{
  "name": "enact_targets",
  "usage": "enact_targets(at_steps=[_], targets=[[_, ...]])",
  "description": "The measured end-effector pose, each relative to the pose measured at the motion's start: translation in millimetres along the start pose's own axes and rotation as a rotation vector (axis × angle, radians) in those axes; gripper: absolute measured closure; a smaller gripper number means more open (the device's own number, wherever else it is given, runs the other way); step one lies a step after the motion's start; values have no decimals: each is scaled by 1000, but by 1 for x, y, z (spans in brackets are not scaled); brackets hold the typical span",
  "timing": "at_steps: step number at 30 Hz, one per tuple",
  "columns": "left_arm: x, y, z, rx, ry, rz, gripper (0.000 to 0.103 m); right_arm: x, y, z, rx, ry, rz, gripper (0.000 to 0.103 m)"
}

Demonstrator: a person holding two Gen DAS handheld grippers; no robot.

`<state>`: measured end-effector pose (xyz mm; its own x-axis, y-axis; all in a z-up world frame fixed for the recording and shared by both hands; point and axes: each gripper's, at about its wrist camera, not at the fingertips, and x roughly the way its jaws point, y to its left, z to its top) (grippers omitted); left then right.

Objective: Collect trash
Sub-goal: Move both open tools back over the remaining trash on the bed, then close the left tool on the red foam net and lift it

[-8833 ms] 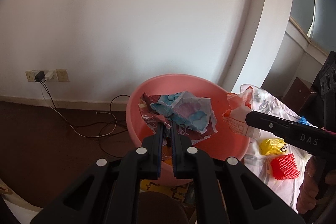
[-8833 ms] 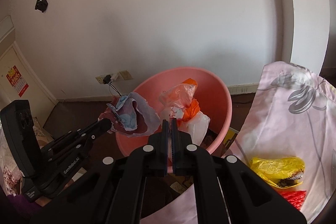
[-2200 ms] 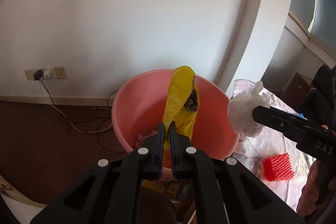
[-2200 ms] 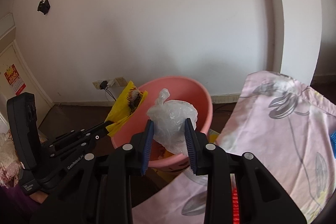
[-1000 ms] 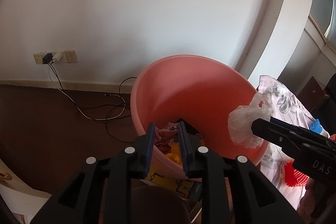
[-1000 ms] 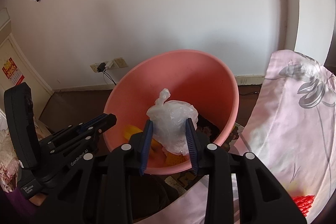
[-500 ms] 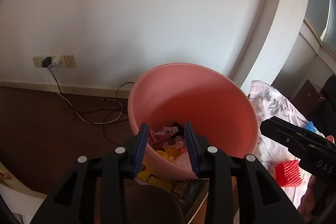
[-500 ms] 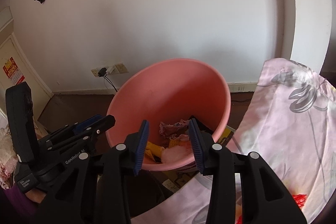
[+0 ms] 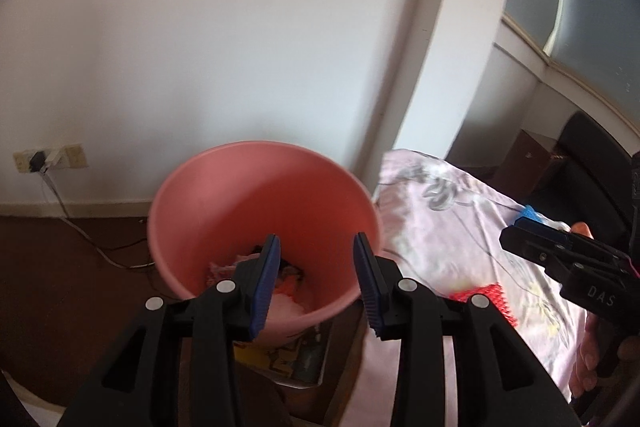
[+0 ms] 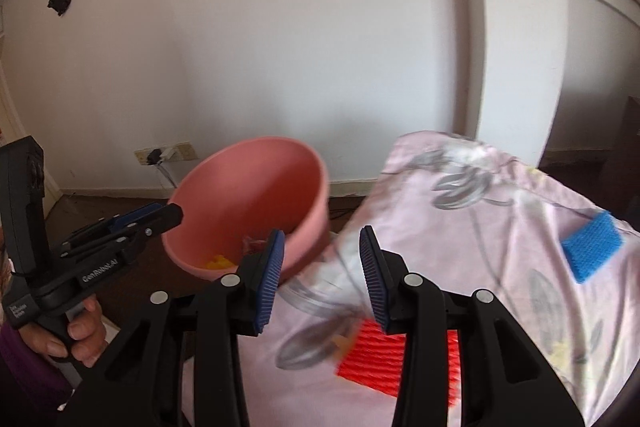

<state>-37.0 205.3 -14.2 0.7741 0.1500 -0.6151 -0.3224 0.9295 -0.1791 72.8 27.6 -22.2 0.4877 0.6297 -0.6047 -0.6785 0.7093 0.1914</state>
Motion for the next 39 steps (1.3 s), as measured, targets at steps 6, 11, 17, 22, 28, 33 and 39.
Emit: enact_targets(at_steps=[6,11,17,22,28,33,39], targets=[[3,-38,-8,75,38,-109,63,-24,-26,-13,55,-2,-63,63],[11,-68,-20,148,96,-217,59,-39,-46,-30,92,9,-108,63],[35,-97,-41,208,219,-306,57,-53,-73,-51,147,21,-150,63],[52,-110,-54,211,281,-329,57,-57,-89,-62,194,29,-165,63],[47,-128,-57,345,251,-371,57,-61,-104,-70,226,30,-179,63],[48,-149,-61,578,236,-388,57,-66,-112,-75,257,23,-188,63],[69,-157,-71,708,265,-352,57,-72,-122,-80,287,18,-211,63]])
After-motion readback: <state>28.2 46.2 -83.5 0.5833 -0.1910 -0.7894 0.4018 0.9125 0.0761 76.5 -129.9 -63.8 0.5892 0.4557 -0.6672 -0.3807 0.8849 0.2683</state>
